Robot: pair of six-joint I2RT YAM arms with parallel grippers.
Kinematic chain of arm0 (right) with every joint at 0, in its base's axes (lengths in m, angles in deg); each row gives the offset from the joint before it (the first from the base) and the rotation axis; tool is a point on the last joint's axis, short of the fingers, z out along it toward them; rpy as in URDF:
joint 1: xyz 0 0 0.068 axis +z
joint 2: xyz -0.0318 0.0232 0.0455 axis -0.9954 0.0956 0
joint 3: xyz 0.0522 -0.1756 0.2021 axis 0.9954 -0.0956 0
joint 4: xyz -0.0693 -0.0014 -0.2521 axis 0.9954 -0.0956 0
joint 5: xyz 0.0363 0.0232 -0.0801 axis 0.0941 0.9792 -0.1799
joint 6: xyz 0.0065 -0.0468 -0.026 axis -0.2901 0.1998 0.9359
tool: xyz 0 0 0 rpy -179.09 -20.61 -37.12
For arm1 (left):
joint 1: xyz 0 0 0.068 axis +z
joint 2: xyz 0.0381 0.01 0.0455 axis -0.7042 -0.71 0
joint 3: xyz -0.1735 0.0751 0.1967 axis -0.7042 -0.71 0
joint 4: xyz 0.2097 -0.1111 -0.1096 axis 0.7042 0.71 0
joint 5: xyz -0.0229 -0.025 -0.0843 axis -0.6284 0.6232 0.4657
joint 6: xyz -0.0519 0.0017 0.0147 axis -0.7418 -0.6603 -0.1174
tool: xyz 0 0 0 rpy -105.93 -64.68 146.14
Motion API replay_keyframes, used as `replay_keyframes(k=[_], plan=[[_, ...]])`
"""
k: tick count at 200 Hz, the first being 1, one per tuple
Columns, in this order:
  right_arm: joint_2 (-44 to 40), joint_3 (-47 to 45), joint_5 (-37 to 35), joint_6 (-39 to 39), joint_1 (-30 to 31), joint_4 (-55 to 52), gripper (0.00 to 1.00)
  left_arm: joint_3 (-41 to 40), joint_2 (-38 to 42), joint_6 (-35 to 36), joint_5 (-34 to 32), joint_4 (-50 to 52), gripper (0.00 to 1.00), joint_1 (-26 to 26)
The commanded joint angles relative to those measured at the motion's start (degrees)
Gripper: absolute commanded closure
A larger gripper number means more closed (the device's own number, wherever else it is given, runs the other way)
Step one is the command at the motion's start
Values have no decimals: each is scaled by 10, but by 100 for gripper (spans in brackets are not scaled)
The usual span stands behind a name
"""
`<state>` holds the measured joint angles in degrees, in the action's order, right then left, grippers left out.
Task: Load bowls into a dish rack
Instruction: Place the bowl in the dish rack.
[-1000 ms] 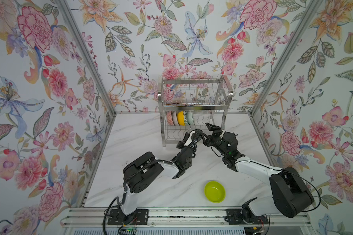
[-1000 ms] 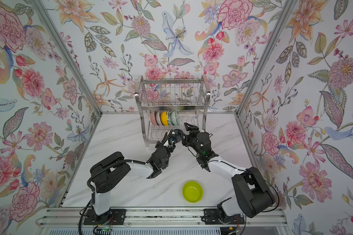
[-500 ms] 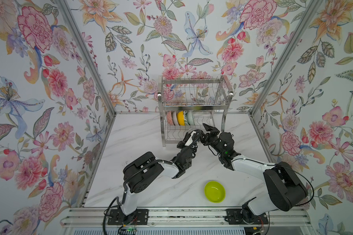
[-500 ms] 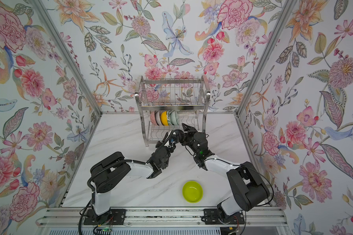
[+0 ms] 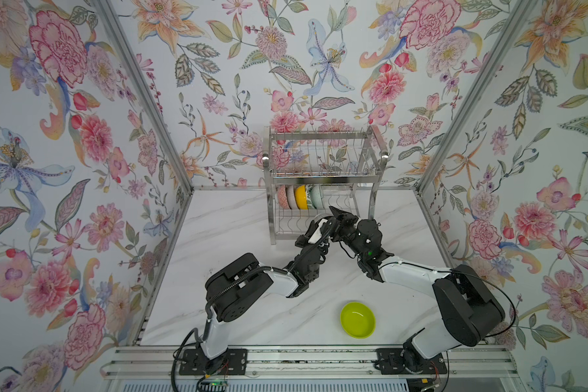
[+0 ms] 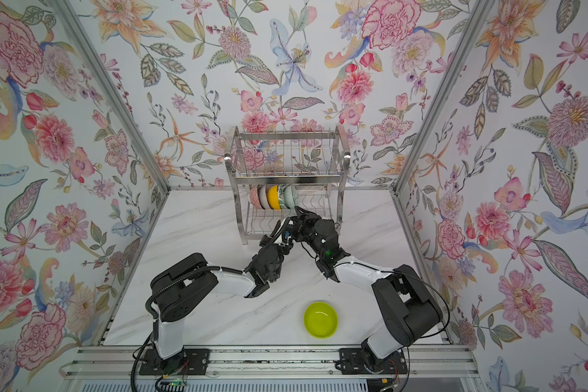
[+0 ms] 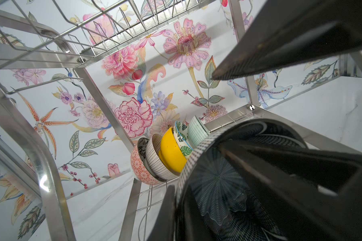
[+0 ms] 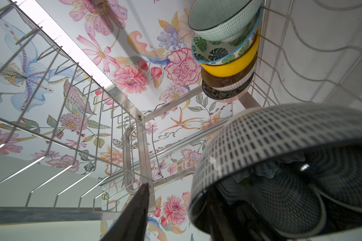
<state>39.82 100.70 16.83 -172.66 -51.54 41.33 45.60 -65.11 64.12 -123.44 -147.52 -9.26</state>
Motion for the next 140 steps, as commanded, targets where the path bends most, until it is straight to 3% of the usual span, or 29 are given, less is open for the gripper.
replay_keyframes(k=[1,41,140], plan=[[8,21,-12,5,7,-3,56,14,-9,-9,3,-39,100,4],[8,16,-31,13,11,-16,65,8,-5,-2,-2,-47,100,3],[9,16,-62,54,11,-57,75,-23,34,-38,23,-28,100,3]])
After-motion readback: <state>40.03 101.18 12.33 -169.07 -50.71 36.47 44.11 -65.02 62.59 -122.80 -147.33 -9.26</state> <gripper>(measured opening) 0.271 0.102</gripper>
